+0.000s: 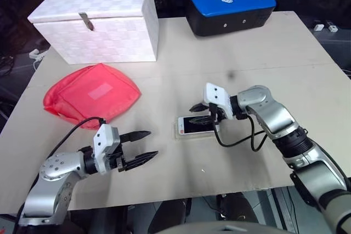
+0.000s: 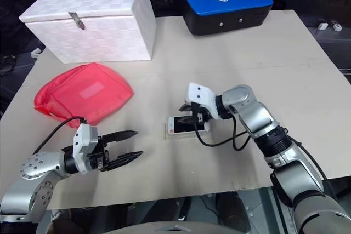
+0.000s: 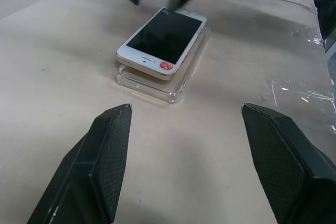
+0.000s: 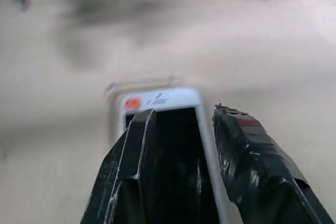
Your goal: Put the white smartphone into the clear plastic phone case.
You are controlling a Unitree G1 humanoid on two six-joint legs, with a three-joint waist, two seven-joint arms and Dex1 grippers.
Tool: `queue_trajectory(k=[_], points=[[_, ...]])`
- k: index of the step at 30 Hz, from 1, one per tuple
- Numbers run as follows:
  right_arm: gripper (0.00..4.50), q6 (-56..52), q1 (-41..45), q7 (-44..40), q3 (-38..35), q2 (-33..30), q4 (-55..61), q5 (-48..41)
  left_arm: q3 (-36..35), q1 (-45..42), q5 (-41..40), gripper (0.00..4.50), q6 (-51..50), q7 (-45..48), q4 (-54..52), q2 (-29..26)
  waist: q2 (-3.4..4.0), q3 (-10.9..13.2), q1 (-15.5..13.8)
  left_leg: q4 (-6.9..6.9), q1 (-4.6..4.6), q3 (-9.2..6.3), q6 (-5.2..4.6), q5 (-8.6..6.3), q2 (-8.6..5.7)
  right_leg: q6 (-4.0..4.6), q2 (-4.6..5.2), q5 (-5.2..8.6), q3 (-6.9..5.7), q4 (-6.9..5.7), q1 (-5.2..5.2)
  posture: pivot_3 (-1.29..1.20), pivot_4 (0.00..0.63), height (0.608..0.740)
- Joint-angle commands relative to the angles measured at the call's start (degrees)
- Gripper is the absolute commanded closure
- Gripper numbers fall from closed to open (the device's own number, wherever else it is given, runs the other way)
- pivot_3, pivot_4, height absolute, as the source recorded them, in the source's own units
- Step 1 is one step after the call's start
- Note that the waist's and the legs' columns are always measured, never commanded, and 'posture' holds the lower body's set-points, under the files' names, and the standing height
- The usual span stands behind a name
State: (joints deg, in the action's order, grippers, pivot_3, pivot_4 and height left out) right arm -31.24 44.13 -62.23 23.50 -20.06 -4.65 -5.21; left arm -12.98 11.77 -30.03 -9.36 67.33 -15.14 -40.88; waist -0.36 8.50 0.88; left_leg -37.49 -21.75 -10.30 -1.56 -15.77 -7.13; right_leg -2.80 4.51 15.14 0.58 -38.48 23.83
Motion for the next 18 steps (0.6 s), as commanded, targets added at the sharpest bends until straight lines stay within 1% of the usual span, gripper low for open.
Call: queue_trajectory(k=[1,2,5,9,13,18], points=[[3.94,0.0,3.0,3.6,-0.6,0.8,-4.2,2.3,-0.6,-0.1,-0.9,1.11,0.8,0.3,-1.1,-0.3,0.0,0.0,0.0,0.0,0.0,0.01,0.0,0.0,0.0,0.0,0.0,0.0,0.01,-0.01,0.01,0.0,0.15,0.74],[4.44,1.5,3.6,4.2,0.2,1.0,-6.0,3.4,-0.6,-0.1,-0.9,1.11,0.8,0.3,-1.1,-0.3,0.0,0.0,0.0,0.0,0.0,0.02,0.0,0.0,0.0,0.0,0.0,0.0,0.02,-0.01,0.02,0.0,0.15,0.74],[4.44,7.0,4.7,3.9,2.6,0.6,-9.7,6.5,-0.6,-0.2,-0.8,1.11,0.8,0.3,-1.1,-0.3,0.0,0.0,0.0,0.02,-0.02,0.04,0.0,0.0,0.0,0.0,0.0,0.0,0.02,0.01,0.04,0.0,0.15,0.74],[4.44,10.2,5.7,1.0,4.1,0.9,-12.4,7.5,-0.4,-0.3,-0.8,1.11,0.6,0.2,-1.0,-0.3,0.0,0.0,0.3,0.06,-0.05,0.13,0.0,0.0,0.0,0.0,0.0,0.0,0.12,0.0,0.16,0.0,0.15,0.74],[4.44,12.3,5.4,-2.3,5.3,0.5,-12.4,7.9,-0.4,-0.1,-0.7,1.11,0.5,-0.1,-1.3,-0.3,0.0,0.0,0.8,0.07,-0.04,0.17,0.0,0.0,0.01,0.0,-0.01,0.0,0.16,-0.02,0.17,0.0,0.15,0.74],[4.44,13.2,5.1,-4.0,5.0,0.3,-11.5,8.1,-0.4,-0.2,-0.4,1.11,0.2,-1.0,-1.3,-0.1,0.0,0.0,1.3,0.07,-0.04,0.17,0.0,0.0,0.01,0.0,-0.01,0.0,0.16,-0.02,0.17,0.0,0.15,0.74]])
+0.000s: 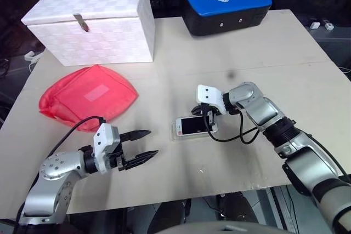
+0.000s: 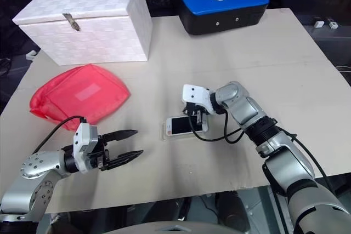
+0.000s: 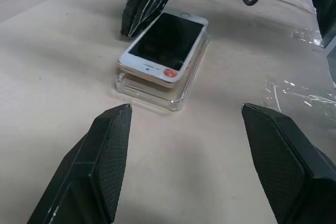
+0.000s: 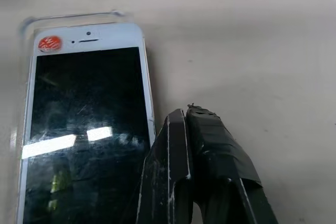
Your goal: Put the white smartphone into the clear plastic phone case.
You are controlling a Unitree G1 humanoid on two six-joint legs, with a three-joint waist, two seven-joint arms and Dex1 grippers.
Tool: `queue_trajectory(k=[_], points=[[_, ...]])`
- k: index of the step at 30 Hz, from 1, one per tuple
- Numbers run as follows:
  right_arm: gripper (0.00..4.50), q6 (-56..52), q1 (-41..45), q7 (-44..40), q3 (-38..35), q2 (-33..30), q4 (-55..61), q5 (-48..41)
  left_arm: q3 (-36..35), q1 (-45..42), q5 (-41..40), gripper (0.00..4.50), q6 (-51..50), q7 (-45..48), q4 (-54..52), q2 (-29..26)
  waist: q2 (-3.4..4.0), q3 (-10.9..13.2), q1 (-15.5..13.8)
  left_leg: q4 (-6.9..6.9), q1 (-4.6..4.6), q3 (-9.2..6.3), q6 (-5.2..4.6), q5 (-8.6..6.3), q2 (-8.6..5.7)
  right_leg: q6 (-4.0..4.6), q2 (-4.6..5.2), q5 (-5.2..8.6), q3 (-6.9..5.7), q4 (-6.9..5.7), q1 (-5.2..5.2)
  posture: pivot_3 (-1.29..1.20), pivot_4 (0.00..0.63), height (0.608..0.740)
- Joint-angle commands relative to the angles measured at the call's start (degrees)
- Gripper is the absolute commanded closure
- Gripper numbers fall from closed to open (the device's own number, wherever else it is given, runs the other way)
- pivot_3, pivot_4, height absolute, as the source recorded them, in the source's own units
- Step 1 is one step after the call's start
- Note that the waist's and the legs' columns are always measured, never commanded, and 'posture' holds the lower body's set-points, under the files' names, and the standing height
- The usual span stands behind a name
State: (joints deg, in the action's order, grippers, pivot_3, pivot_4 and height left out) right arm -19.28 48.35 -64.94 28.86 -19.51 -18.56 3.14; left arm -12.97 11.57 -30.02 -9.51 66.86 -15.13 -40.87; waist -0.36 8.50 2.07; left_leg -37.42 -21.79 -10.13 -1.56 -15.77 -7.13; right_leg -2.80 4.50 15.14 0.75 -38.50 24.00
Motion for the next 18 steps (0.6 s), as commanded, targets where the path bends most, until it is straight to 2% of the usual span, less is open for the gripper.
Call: queue_trajectory(k=[1,6,9,14,18], points=[[4.44,1.4,0.8,-1.6,-0.4,-0.4,2.6,-0.2,-0.2,-0.1,-0.3,1.11,0.4,-0.7,-1.2,-0.1,0.0,0.0,0.1,0.0,0.0,0.0,0.0,0.0,0.0,0.0,0.0,0.0,0.0,0.0,0.0,0.0,0.15,0.74],[4.44,2.5,0.2,-1.3,-0.9,-0.7,3.3,0.3,0.5,-0.8,-0.1,1.11,-0.4,-1.4,-0.8,-0.2,0.0,0.0,0.1,0.0,0.0,0.0,0.0,0.0,0.0,0.0,0.0,0.0,0.01,0.0,0.0,0.0,0.15,0.74],[4.5,2.5,0.5,-1.1,-2.7,-1.0,4.4,-0.9,0.9,-1.4,-1.0,1.84,-1.7,-0.9,-0.7,-0.3,0.0,0.0,0.1,0.0,0.0,0.0,0.0,0.0,0.0,0.0,-0.01,0.0,0.01,-0.01,0.0,0.0,0.15,0.74],[4.5,-2.7,-0.2,-4.6,-5.2,-2.6,11.5,-5.8,1.8,-2.8,-0.1,4.36,-2.4,-1.4,0.2,-0.3,0.0,0.0,0.1,0.0,-0.02,0.0,0.0,0.0,0.01,0.0,-0.01,0.0,0.01,-0.01,0.02,0.0,0.15,0.74],[4.5,-6.2,-3.8,-4.0,-3.2,-2.2,16.2,-6.5,4.4,-5.7,2.1,4.45,-2.9,-3.7,1.1,0.7,-0.02,0.0,0.0,0.0,-0.01,0.0,0.0,0.0,0.02,0.0,-0.01,0.0,0.0,-0.02,0.01,0.0,0.15,0.74]])
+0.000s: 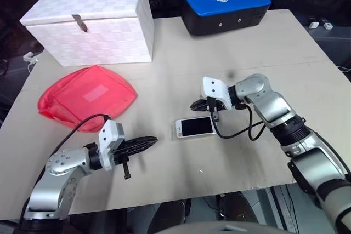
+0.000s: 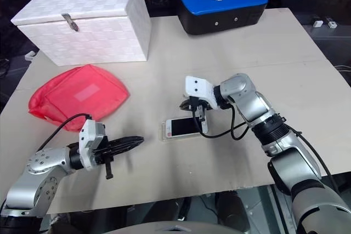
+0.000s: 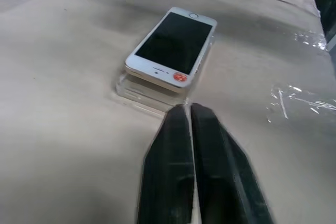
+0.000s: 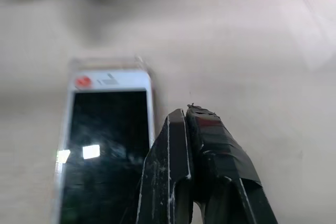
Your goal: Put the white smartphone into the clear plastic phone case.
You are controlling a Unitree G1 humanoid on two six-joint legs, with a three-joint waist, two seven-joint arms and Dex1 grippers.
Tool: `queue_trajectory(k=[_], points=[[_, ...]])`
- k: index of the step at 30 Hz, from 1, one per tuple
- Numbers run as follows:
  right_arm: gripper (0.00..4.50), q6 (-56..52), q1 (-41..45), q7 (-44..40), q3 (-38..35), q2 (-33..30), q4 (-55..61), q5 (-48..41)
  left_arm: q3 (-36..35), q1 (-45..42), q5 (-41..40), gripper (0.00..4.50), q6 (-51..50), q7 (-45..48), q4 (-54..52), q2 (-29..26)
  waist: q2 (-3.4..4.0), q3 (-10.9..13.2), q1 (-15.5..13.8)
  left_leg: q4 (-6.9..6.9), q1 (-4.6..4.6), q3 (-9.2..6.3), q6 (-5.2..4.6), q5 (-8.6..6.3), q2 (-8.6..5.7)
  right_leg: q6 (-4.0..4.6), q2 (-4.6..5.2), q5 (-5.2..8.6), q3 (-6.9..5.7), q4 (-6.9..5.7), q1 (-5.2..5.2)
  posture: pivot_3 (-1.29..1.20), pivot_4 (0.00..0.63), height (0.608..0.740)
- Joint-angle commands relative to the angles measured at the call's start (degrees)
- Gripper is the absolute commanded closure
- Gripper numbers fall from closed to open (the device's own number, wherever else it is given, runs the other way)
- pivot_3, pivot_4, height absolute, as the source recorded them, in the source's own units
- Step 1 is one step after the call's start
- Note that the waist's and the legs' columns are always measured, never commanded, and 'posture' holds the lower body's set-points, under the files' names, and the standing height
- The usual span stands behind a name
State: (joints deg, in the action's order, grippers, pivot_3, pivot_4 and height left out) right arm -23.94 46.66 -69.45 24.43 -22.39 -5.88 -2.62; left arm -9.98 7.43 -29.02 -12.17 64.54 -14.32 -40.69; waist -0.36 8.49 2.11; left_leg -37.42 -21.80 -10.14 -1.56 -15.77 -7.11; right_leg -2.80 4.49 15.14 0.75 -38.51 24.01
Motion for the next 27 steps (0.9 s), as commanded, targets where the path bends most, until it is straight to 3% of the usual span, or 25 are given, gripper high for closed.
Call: queue_trajectory(k=[1,6,15,27], points=[[4.5,-1.2,-3.0,1.2,2.1,0.9,3.5,0.1,1.9,-2.2,1.4,4.45,-0.4,-1.8,0.5,0.7,-0.01,0.0,-0.1,0.0,0.01,0.0,0.0,0.0,0.0,0.0,0.0,0.0,0.0,-0.01,-0.01,0.0,0.15,0.74],[4.5,0.0,-6.1,5.2,6.4,3.0,-0.5,4.4,5.0,-5.4,3.7,4.45,-3.6,-5.7,1.1,1.3,-0.01,0.0,0.2,-0.01,0.01,0.1,0.0,0.0,0.0,0.0,0.0,0.0,0.1,-0.08,0.04,0.0,0.15,0.74],[4.5,-0.7,-9.7,5.0,12.7,1.3,-4.4,9.8,7.7,-7.7,8.4,4.45,-4.2,-8.0,5.7,0.9,0.0,-0.2,0.0,0.01,0.53,0.19,0.02,0.01,0.0,0.0,-0.03,0.0,0.2,-0.3,-0.32,0.0,0.15,0.74],[4.5,-6.8,-11.4,6.8,10.2,4.6,-9.9,7.2,8.9,-11.4,8.8,4.45,-5.6,-9.6,9.6,3.9,0.14,-1.3,-0.3,0.36,1.88,0.25,-0.27,-0.18,0.01,-0.03,-0.05,0.04,0.3,-0.23,-1.46,0.0,0.15,0.74]])
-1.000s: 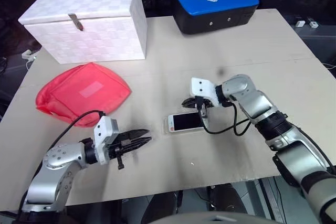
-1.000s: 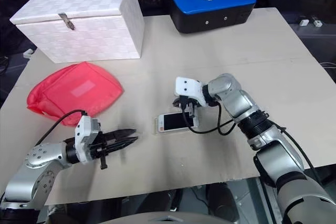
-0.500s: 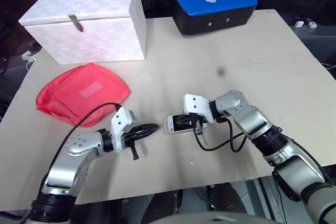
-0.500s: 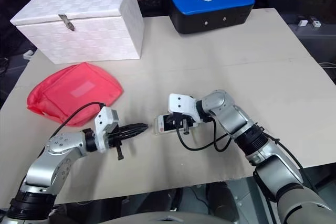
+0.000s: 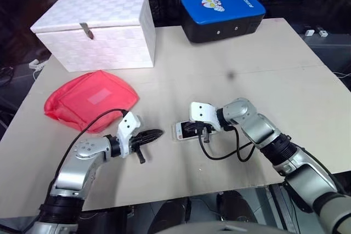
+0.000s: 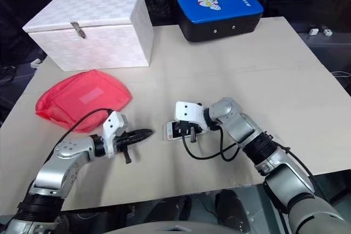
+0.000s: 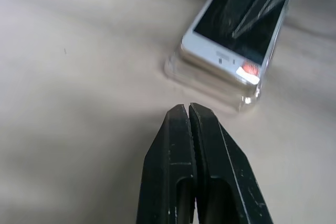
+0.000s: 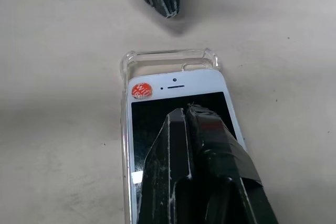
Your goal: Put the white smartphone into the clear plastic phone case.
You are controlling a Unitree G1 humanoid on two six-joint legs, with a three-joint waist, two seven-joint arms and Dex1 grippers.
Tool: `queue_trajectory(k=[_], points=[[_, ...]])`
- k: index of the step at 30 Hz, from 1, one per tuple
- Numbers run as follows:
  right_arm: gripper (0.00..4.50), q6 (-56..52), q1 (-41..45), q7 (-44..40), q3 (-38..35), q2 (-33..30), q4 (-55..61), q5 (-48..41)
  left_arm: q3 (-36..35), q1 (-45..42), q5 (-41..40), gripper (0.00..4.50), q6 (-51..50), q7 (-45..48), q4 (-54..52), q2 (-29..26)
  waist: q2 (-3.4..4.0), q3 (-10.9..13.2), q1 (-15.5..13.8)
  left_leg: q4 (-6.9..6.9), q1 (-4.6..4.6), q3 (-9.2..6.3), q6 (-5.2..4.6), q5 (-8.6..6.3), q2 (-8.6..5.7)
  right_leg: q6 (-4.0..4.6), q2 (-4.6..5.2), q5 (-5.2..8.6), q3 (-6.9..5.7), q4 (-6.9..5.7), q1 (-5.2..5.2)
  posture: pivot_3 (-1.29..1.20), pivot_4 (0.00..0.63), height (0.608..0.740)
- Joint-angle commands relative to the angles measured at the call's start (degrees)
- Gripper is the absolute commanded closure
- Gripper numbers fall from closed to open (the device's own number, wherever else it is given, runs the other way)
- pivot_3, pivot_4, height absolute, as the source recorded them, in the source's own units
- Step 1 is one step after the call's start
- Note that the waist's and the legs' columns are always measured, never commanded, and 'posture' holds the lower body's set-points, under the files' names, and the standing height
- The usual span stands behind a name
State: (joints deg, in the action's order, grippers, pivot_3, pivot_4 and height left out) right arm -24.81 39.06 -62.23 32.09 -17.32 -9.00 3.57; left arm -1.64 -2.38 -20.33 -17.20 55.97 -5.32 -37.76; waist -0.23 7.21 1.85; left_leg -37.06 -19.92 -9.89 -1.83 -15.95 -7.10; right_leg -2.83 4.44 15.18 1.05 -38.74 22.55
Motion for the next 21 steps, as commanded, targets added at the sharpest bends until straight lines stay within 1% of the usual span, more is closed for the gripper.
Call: queue_trajectory(k=[1,4,7,10,12,14,17,21], points=[[4.5,-7.0,-3.9,-0.9,2.0,-0.4,-6.2,0.2,1.0,-2.5,0.2,4.45,-1.4,-1.9,1.1,2.0,0.04,-0.1,-0.1,0.03,0.07,0.0,-0.01,0.0,0.0,0.0,0.0,0.01,0.0,0.01,-0.06,0.0,0.15,0.74],[4.5,-7.8,-4.3,-1.7,2.3,-1.1,-4.6,-0.3,2.8,-4.7,1.6,4.45,-2.9,-3.7,2.7,3.8,0.08,-0.1,-0.2,0.04,0.08,-0.01,0.0,0.0,0.0,-0.01,-0.03,0.0,0.0,0.01,-0.06,0.0,0.15,0.74],[4.5,-8.3,-4.6,-1.3,2.4,-1.3,-4.2,-0.3,2.4,-5.7,0.3,4.45,-4.9,-4.2,2.6,4.7,0.09,-0.2,-0.2,0.04,0.07,-0.01,0.01,0.0,0.01,-0.01,-0.02,0.0,0.02,0.04,-0.05,0.0,0.15,0.74],[4.5,-8.3,-4.4,-0.6,2.2,-1.3,-4.4,-0.1,1.7,-5.5,-2.9,4.45,-7.9,-1.7,0.9,3.9,0.12,-0.2,-0.4,0.1,0.06,-0.01,0.01,0.0,0.01,-0.01,-0.02,0.0,0.02,0.12,-0.05,0.0,0.15,0.74],[4.5,-7.5,-4.2,-0.4,1.9,-1.2,-5.1,-0.3,2.5,-5.9,-1.2,4.45,-6.9,-1.6,1.4,3.3,0.13,-0.2,-0.4,0.14,0.07,-0.01,0.01,0.0,0.01,-0.01,-0.03,0.0,0.02,0.15,-0.05,0.0,0.15,0.74],[4.5,-4.0,-4.3,0.3,0.3,-0.4,-5.0,-1.3,2.7,-7.2,-0.9,4.45,-6.9,-2.1,2.1,4.0,0.13,-0.2,-0.5,0.17,0.07,-0.01,0.01,0.0,0.02,-0.01,-0.02,0.0,0.01,0.16,-0.05,0.0,0.15,0.74],[4.5,-1.9,-3.7,1.2,-4.1,1.6,-3.0,-4.6,2.0,-8.8,-1.4,4.45,-8.2,-3.4,2.5,4.8,0.13,-0.1,-0.9,0.18,0.06,-0.03,0.02,0.01,0.05,-0.01,-0.07,0.0,0.0,0.2,-0.05,0.0,0.15,0.74],[4.5,-2.0,-2.9,0.8,-6.7,1.3,-0.1,-6.6,1.1,-8.0,-2.0,4.45,-8.2,-2.5,2.2,3.8,0.11,0.0,-0.8,0.26,-0.07,0.01,0.22,0.12,0.06,0.0,-0.08,0.0,0.07,0.24,0.15,0.0,0.15,0.74]])
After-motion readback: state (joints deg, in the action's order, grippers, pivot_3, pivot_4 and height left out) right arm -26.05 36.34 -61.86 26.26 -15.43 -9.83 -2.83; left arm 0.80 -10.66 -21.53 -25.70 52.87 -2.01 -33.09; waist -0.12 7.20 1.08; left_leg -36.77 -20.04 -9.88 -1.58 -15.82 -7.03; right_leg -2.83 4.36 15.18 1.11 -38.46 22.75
